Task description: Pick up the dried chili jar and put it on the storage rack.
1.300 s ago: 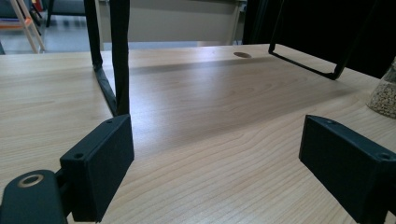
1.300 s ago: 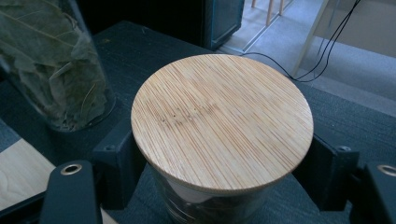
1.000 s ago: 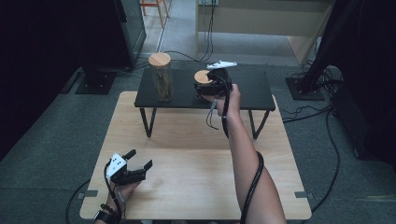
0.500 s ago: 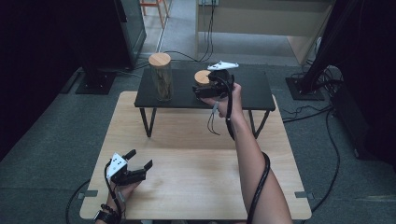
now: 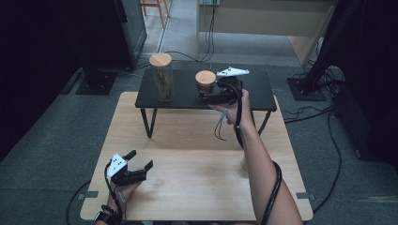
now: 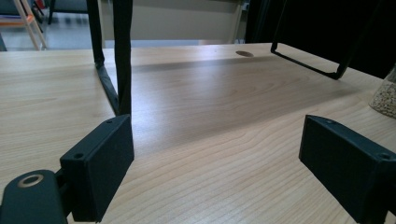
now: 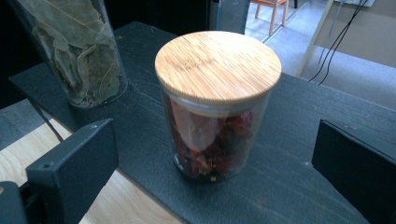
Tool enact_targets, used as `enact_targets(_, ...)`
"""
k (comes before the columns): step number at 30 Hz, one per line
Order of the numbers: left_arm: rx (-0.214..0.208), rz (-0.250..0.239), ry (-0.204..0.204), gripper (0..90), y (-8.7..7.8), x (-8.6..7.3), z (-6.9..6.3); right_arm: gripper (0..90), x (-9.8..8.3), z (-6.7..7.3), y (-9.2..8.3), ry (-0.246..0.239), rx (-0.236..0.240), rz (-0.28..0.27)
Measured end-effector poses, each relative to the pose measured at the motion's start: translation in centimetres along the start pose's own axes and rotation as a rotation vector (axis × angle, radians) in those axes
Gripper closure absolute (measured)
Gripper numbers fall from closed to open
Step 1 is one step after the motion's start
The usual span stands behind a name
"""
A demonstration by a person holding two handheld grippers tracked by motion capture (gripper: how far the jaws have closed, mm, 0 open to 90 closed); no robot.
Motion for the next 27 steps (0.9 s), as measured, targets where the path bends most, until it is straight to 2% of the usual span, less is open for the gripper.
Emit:
enact_targets(6, -0.004, 0.006, -0.003, 10.2, 0.0, 0.1, 0.2, 0.2, -0.2, 0.1, -1.1, 0.016, 0.001, -0.015)
enact_targets(13, 0.001, 0.001, -0.018, 10.2, -0.1, 0.0, 0.2, 0.2, -0.5, 0.5, -2.2, 0.007, -0.006, -0.009)
enact_targets(21, -0.005, 0.008, -0.003, 10.2, 0.0, 0.1, 0.1, 0.2, -1.3, 0.7, -2.8, -0.015, -0.009, 0.009)
enact_targets(27, -0.002, 0.005, -0.004, 10.2, 0.0, 0.1, 0.1, 0.2, -1.7, 0.3, -3.5, -0.007, -0.017, -0.002)
Point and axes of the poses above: each handheld gripper's, and its own axes: y roughly forward along the jaws, x roughly out of its top, z roughly to its left, the point moved 2 cm from there along y, roughly forward along the jaws, and after that the axes turned 6 degrees about y, right-handed, at the moved point
